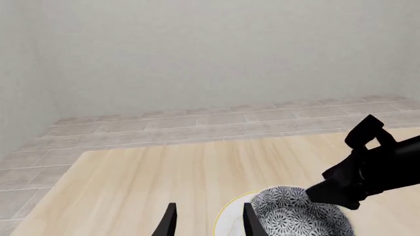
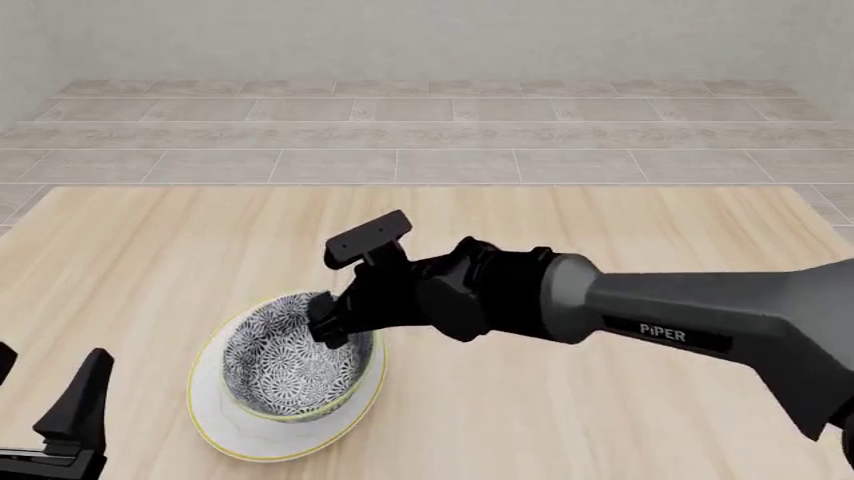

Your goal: Put the bowl on the plate.

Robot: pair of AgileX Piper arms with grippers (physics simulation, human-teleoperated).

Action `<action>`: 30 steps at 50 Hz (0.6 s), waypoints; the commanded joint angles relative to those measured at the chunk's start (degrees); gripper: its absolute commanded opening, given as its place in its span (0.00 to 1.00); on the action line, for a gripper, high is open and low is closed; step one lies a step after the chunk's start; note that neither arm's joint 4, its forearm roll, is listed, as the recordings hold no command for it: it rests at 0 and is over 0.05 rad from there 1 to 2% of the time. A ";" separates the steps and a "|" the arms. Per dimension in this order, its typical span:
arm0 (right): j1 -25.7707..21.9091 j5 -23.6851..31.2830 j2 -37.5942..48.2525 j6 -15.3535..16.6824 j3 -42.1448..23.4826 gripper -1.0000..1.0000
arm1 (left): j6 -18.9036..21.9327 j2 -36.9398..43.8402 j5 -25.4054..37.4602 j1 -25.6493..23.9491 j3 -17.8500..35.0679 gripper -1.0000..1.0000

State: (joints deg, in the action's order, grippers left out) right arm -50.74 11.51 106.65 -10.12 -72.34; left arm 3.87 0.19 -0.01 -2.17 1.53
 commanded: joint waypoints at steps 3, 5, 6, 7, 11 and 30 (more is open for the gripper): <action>-0.02 1.01 -2.05 0.87 0.06 1.00 | -0.01 0.01 -0.04 -0.06 0.01 1.00; -0.26 1.87 -3.52 1.38 0.00 1.00 | -0.04 0.03 -0.10 -0.08 -0.02 1.00; -0.26 1.88 -3.53 1.38 0.00 1.00 | -0.04 0.03 -0.10 -0.08 -0.02 1.00; -0.26 1.88 -3.53 1.38 0.00 1.00 | -0.04 0.03 -0.10 -0.08 -0.02 1.00; 0.03 2.80 -5.07 2.26 -0.08 1.00 | -0.04 0.03 -0.10 -0.08 -0.02 1.00; 0.03 2.80 -5.07 2.26 -0.08 1.00 | -0.04 0.03 -0.10 -0.08 -0.02 1.00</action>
State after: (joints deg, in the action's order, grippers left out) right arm -50.72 14.11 101.92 -8.03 -72.42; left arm 3.84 0.22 -0.11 -2.25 1.51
